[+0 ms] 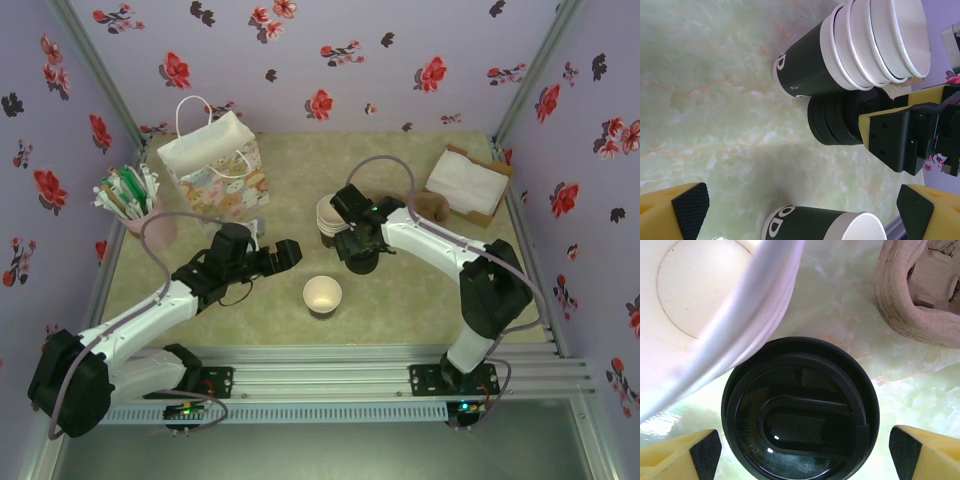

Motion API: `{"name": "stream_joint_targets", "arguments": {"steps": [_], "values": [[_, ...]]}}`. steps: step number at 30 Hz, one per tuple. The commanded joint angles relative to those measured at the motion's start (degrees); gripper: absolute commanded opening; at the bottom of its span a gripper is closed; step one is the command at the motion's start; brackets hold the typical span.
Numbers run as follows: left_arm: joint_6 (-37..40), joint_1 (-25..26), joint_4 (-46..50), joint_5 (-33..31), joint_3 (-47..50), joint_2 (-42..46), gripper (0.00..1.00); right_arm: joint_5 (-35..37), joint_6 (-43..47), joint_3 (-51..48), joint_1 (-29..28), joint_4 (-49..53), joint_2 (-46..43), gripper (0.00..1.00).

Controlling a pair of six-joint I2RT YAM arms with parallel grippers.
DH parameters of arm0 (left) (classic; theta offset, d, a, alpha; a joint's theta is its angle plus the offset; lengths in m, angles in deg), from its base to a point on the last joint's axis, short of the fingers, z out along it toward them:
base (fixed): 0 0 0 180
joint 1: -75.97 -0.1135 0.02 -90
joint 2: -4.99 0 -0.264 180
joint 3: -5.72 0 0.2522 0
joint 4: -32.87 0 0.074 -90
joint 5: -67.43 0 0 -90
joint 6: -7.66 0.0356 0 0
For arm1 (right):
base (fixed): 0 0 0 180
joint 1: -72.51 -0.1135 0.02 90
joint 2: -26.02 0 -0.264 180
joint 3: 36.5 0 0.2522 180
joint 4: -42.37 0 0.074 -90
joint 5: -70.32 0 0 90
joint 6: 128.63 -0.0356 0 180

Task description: Pack the takeout coffee

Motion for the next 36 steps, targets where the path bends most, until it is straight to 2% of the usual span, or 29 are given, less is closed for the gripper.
{"name": "stream_joint_targets", "arguments": {"steps": [1, 23, 36], "values": [[1.35, 0.41, -0.96, -0.81, -0.67, -0.27, 0.99, 1.54, 0.59, 1.42, -0.36, 0.76, 1.2, 0.88], [1.37, 0.41, -0.96, -0.81, -0.66, -0.25, 0.99, 0.98, 0.37, 1.41, -0.45, 0.31, 2.26, 0.77], [1.3, 0.41, -0.79, -0.81, -0.84, -0.1, 0.99, 1.45, -0.48, -0.2, -0.49, 1.56, -2.61, 0.74]]}}
